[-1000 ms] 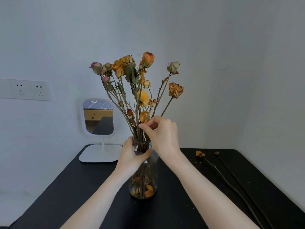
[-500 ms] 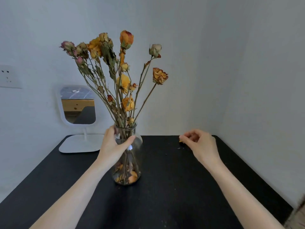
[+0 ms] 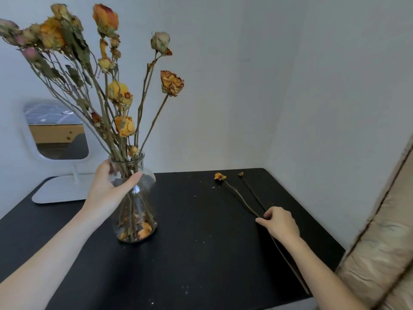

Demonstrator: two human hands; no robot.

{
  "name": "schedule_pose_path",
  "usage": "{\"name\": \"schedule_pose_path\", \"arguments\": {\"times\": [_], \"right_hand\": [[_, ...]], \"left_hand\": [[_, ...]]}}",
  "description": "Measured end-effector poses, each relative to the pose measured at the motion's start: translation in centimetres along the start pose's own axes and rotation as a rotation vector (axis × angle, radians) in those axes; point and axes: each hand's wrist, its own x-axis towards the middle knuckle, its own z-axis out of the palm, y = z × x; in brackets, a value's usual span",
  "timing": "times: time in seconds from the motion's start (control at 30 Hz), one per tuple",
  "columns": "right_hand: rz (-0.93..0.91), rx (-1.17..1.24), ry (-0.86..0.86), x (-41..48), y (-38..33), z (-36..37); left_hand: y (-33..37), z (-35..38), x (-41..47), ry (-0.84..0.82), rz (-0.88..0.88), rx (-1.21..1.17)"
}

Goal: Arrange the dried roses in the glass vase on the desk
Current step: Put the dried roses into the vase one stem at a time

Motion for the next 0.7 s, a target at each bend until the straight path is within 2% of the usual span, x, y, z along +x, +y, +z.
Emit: {"name": "schedule_pose_path", "arguments": {"times": [0.17, 0.4, 0.7], "right_hand": [[-0.019, -0.017, 0.019, 0.6, -0.1, 0.4], [-0.024, -0.084, -0.044, 0.8, -1.2, 0.2], [-0.169, 0.119, -0.029, -0.2, -4.7, -1.2]], "left_hand": [[0.3, 0.0, -0.2, -0.001, 0.018, 0.019], [0.3, 0.0, -0.2, -0.005, 0.006, 0.007], [0.7, -0.1, -0.4, -0.021, -0.016, -0.005]]}}
